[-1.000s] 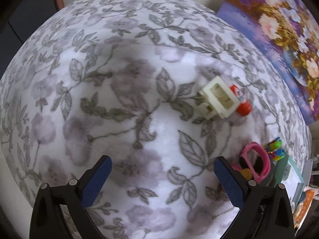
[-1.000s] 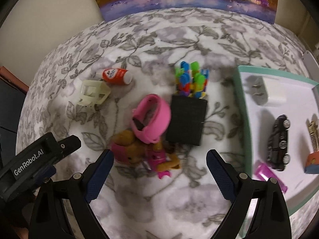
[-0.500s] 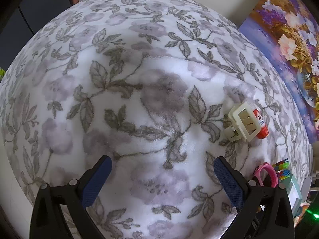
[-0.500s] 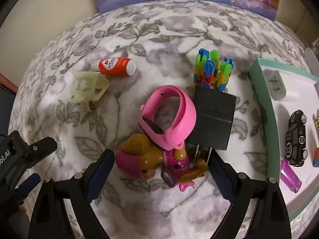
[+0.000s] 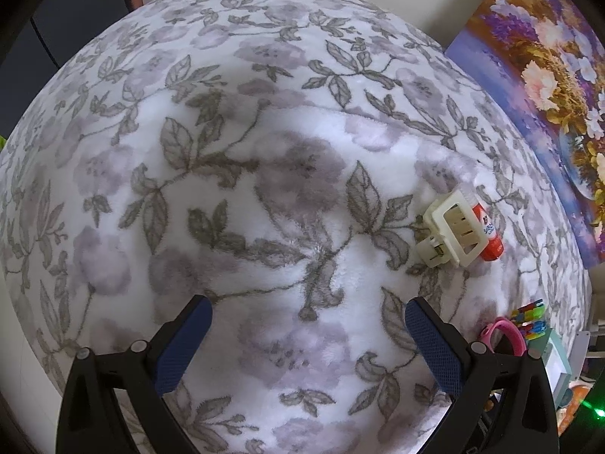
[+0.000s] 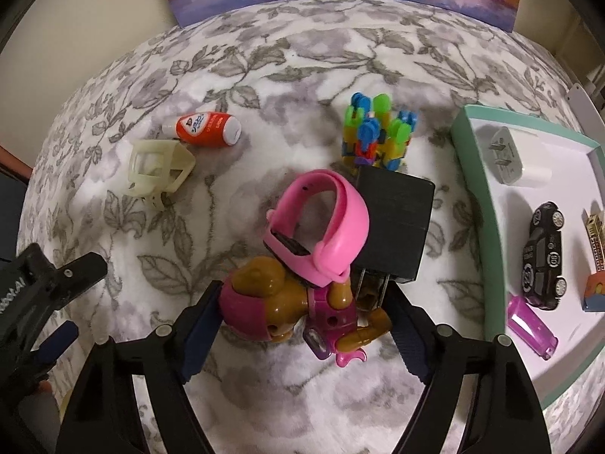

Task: Organize rigid objects
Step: 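Carry the dog figure toward the tray with the right gripper while the left gripper grasps the pink watch band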

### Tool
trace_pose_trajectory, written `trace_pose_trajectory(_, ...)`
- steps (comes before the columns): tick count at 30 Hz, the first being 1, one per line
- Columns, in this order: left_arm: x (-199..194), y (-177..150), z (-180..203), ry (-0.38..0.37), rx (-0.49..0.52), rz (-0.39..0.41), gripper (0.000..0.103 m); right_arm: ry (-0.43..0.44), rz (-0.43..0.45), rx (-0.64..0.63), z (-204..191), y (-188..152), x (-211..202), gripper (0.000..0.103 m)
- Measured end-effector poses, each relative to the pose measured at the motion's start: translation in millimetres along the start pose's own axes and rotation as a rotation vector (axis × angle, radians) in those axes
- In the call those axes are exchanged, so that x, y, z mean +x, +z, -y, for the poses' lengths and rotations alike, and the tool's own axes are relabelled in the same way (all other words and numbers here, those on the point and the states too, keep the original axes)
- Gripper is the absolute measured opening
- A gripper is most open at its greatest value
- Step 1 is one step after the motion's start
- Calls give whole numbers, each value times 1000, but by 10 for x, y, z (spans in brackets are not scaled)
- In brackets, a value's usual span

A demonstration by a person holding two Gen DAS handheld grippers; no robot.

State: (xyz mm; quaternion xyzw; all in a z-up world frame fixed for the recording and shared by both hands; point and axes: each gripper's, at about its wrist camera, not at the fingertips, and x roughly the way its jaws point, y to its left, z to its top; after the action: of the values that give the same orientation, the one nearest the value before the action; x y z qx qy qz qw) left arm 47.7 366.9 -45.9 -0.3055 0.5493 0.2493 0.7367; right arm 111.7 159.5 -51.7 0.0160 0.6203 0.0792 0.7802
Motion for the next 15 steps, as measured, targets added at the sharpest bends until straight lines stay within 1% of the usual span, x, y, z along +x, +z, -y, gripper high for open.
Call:
trace_pose_trajectory(9,-111,-26,124,-26,20,18,103,50,56,9,133,87,-366,82)
trace_pose_trajectory(15,-90,-40,219,-38,42,11,103,74,86,51,316,175,-519,82)
